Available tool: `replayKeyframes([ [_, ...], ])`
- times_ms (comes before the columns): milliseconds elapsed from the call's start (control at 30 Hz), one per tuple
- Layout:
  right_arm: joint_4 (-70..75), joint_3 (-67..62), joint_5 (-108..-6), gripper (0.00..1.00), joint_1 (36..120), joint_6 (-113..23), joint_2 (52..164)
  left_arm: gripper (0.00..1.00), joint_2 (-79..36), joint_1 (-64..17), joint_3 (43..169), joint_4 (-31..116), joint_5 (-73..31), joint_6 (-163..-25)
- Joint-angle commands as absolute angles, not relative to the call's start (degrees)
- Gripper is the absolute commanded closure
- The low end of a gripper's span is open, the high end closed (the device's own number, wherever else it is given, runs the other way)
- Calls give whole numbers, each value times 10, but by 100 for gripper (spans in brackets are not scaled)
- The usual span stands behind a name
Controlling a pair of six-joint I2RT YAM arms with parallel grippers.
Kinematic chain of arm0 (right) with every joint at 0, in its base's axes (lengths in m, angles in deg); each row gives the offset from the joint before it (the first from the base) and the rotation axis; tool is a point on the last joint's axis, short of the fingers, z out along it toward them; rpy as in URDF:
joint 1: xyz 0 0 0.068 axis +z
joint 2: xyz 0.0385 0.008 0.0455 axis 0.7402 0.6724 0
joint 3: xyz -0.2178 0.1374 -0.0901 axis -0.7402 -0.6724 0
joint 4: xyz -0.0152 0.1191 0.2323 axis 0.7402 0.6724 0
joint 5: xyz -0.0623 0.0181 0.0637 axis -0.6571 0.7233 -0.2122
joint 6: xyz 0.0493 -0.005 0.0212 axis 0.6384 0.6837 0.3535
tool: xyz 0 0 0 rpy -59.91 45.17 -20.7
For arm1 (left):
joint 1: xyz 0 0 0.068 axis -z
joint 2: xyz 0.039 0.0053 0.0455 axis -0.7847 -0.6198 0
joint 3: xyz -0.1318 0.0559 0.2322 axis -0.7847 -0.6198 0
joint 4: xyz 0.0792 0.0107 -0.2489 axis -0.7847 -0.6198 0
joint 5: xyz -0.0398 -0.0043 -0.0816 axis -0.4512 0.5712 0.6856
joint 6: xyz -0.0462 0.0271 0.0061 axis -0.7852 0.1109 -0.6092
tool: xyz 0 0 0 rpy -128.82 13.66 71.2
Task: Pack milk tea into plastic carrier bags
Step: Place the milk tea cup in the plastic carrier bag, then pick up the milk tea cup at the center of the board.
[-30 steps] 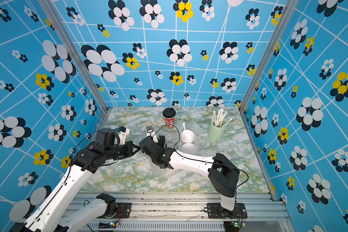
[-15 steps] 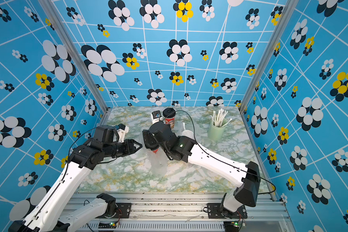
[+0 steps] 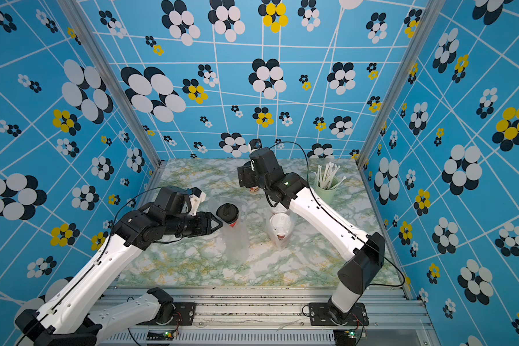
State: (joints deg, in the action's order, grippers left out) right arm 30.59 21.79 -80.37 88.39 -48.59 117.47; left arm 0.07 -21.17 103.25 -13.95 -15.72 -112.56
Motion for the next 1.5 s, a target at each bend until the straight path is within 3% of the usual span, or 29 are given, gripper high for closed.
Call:
replayKeyframes([
  [0,279,230,-734,15,855,-533,1200,37,-6,-201,1060,-144,-179,-1140],
  [300,262,252,-692,16,798,-553,1240,22,-47,-158,1127,-216,-334,-1239],
  [400,266,265,-682,15,790,-573,1257,16,-72,-147,1127,-226,-344,-1259],
  [567,264,290,-604,15,763,-600,1291,16,-104,-137,1131,-230,-326,-1274],
  [700,272,325,-549,17,743,-611,1327,26,-99,-132,1141,-248,-318,-1280],
  [1200,315,449,-424,25,719,-701,1442,82,-25,-122,1093,-253,-322,-1274],
  [1467,271,446,-400,23,700,-718,1468,94,-20,-125,1071,-212,-297,-1260],
])
